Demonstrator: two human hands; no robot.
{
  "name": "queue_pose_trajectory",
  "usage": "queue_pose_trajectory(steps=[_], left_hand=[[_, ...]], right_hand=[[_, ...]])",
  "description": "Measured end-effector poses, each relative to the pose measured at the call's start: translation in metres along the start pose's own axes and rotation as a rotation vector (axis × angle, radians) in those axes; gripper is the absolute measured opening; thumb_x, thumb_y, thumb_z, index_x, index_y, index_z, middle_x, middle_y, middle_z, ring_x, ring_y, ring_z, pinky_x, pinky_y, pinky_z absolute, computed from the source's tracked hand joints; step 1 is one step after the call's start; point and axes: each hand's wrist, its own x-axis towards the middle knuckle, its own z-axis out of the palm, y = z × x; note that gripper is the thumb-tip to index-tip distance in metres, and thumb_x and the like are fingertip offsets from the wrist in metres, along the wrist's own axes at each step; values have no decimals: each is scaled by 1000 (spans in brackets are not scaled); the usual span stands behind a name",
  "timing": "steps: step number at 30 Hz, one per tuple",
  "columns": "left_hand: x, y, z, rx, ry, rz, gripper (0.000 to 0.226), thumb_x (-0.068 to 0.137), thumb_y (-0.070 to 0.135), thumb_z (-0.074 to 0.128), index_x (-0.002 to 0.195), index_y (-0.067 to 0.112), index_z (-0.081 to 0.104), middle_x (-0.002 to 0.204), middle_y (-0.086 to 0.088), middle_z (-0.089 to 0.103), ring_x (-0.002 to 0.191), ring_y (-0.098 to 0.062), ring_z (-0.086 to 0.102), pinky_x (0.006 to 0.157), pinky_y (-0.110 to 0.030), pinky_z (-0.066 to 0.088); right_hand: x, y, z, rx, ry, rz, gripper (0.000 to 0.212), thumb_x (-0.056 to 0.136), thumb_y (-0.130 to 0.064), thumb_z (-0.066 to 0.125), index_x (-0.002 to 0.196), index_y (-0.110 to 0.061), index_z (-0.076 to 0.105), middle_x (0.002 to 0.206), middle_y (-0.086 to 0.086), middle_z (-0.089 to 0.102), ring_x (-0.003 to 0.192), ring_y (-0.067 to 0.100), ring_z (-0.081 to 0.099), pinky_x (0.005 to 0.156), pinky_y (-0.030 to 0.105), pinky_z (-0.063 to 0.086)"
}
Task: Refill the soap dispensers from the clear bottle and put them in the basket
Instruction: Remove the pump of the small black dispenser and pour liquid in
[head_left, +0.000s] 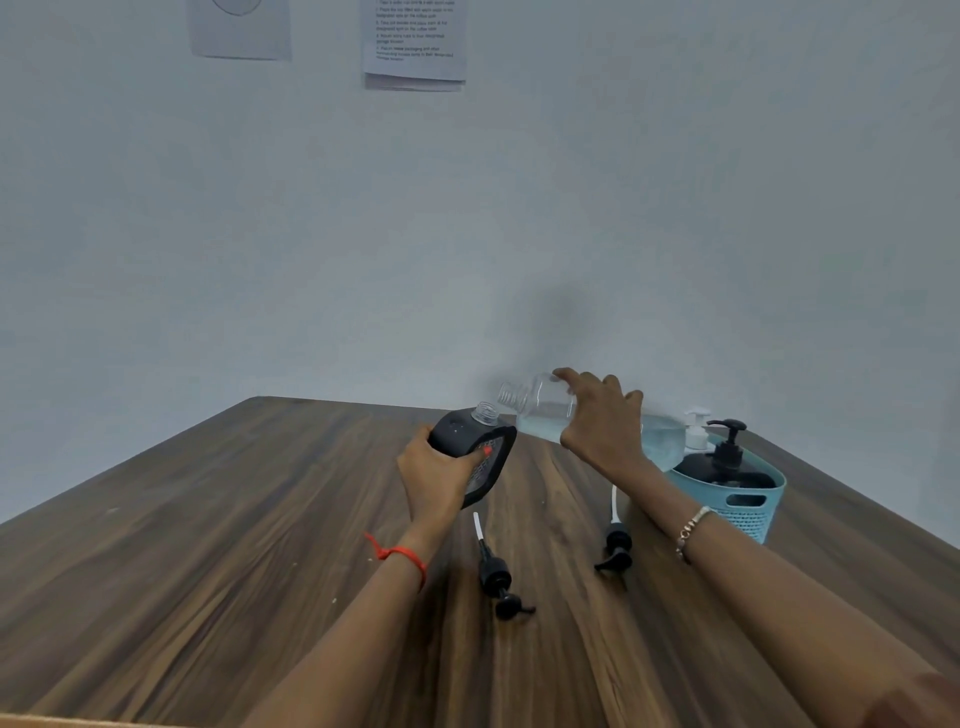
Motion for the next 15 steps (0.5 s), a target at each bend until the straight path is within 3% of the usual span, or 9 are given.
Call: queue_pose_trajectory(steps=[4, 15], left_hand=[[0, 2, -1, -1, -1, -12, 42, 57, 13, 86, 93, 7, 66, 87, -6, 70, 75, -16, 63, 62, -22, 48], [-3, 2, -1, -5, 0, -29, 40, 56, 13, 86, 89, 6, 64, 83, -5, 67, 73, -18, 62, 63, -26, 49]], right_hand=[[1, -2, -1, -20, 0, -13, 67, 65, -3, 53, 128, -26, 45, 108, 1, 62, 100, 27, 49, 83, 41, 31], [0, -3, -4, -73, -5, -52, 67, 66, -3, 54, 128, -25, 46, 109, 2, 62, 101, 27, 49, 84, 41, 30]])
